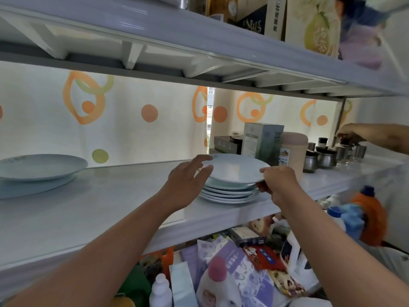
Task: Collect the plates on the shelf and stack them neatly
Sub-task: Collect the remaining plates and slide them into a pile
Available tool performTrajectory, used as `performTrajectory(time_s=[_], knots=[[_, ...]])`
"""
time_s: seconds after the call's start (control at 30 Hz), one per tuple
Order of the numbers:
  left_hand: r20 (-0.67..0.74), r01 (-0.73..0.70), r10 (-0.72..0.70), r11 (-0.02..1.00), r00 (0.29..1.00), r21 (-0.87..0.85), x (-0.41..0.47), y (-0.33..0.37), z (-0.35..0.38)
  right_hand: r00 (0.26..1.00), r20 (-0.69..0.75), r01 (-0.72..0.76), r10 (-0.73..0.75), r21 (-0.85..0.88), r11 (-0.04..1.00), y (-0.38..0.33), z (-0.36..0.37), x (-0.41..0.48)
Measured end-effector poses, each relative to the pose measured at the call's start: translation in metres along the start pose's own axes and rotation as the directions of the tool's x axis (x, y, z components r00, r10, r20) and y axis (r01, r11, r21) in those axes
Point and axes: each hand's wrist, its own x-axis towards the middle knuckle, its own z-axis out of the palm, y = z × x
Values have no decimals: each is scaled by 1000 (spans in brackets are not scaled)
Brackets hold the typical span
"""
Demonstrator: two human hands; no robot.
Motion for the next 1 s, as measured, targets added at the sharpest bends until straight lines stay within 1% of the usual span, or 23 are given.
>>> performTrajectory(time_s=[0.1,0.2,0.27,0.33,0.4,0.47,0.53,0.67,0.8,1.0], knots=[[38,-2,1,1000,999,5,2,-1,3,1000,-10,20,-21,-43,999,3,0,7],[29,-10,9,1000,1000,22,0,1,4,994,-35,102,-108,-147,984,7,-1,13],[26,-9,8,999,1000,37,-1,3,4,987,-20,152,-160,-222,963,8,-2,13],[25,-10,9,999,1000,50,-2,3,4,972,0,222,-235,-323,920,10,-5,13],[25,-8,6,999,1000,52,-2,3,4,943,14,304,-333,-444,843,12,-7,12],[31,-7,5,999,1000,52,-3,2,4,917,12,342,-398,-536,772,14,-10,11],[31,-9,7,998,999,57,-4,3,3,895,-10,356,-446,-588,726,16,-10,10],[16,-4,2,998,1000,70,-7,3,-1,851,-35,399,-524,-606,689,13,-5,2],[-51,-26,29,998,998,60,-9,1,-6,816,20,476,-577,-589,653,4,7,-10],[-86,-1,4,999,996,33,-15,-3,-26,805,101,552,-585,-490,675,-9,34,-27]])
